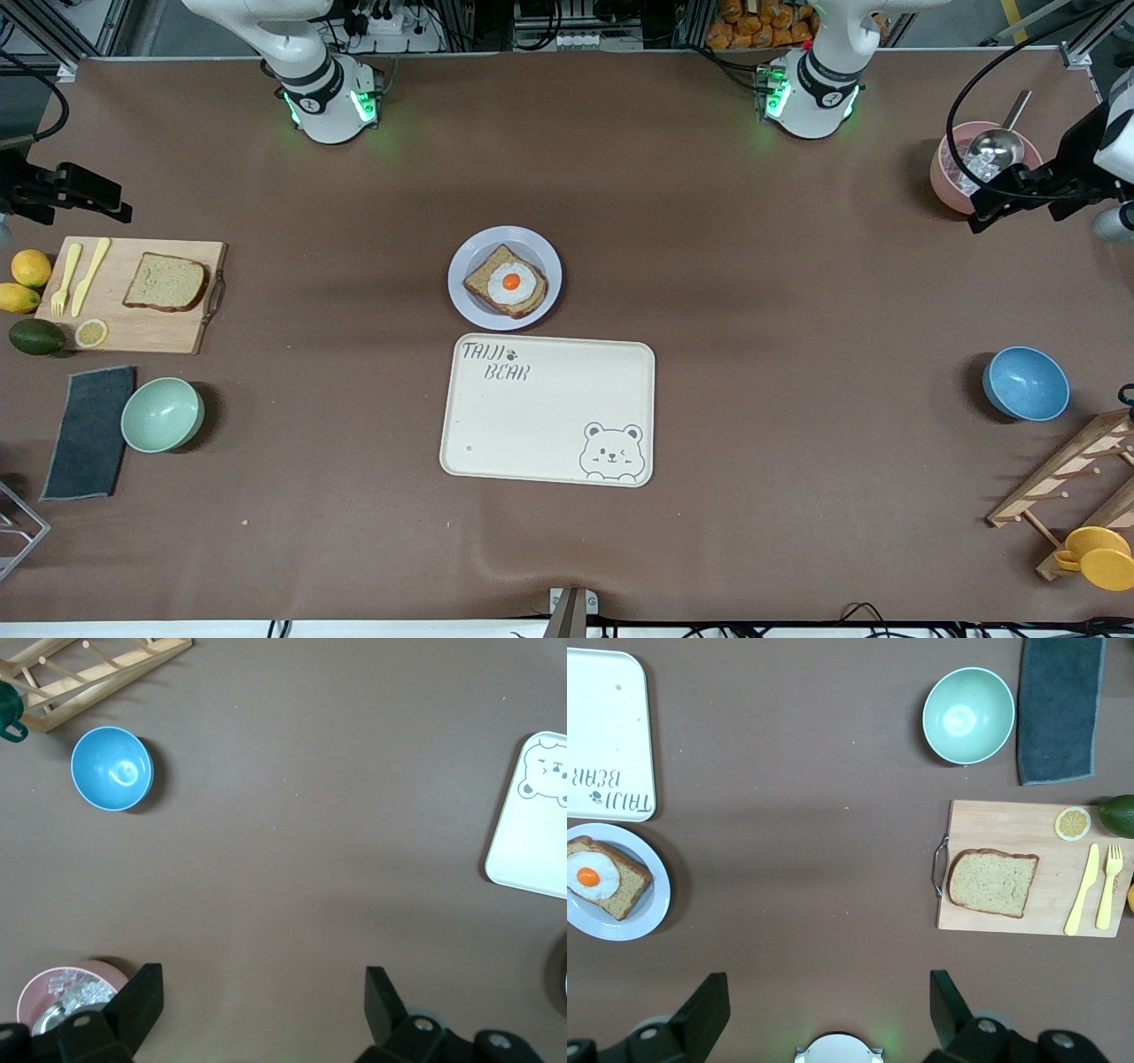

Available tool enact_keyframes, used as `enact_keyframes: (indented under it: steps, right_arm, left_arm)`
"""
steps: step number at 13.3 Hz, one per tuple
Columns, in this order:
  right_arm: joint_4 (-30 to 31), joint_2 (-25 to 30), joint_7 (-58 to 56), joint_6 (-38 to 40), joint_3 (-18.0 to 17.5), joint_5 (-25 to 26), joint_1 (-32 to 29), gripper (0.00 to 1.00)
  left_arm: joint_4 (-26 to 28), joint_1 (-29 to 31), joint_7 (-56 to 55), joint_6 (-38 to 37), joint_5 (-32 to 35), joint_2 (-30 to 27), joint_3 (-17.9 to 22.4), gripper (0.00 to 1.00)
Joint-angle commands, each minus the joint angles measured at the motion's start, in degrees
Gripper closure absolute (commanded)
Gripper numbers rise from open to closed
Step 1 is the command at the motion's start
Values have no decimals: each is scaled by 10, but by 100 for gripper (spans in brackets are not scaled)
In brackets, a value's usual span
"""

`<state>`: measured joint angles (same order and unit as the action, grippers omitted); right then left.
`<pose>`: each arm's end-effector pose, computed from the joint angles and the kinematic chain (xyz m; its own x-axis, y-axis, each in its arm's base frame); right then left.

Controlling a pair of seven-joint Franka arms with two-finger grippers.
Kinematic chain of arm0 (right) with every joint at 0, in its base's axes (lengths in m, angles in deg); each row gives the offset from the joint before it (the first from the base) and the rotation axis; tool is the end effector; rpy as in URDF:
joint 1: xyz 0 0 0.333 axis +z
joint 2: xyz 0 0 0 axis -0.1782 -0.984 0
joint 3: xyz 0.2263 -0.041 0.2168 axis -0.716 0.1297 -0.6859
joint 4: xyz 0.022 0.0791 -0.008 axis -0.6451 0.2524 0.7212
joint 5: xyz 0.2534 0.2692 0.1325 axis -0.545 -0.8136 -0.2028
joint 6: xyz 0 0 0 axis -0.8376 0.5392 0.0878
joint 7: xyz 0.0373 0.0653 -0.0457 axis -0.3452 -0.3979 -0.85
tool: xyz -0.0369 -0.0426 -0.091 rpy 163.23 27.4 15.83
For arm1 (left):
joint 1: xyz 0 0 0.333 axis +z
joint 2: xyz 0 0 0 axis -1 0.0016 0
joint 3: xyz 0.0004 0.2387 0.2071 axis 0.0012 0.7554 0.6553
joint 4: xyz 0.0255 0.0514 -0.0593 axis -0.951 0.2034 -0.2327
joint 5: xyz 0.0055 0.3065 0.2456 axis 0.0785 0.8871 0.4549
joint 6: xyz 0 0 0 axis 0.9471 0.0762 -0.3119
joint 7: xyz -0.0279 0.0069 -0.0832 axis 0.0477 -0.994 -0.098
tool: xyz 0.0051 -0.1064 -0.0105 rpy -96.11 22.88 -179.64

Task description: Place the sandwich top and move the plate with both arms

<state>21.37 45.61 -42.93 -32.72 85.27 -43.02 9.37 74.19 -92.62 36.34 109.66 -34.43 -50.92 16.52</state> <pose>0.5398 -0.0344 0.6294 0.9908 0.0098 -0.1349 0.0069 -0.9997 -0.0219 0.5381 -0.0369 0.6486 0.9894 0.1448 0.0077 0.1449 -0.9892 -0.0209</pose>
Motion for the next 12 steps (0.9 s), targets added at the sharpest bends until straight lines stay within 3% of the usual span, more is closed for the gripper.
enact_keyframes:
  steps: [1,12]
  right_arm:
    - [16,16,9,4,-7,13,-1,0]
    - [31,12,8,4,-4,13,-23,0]
  left_arm:
    - [-9,4,9,-16,-7,-5,-1,0]
    - [-15,3,8,-23,-10,-4,-5,0]
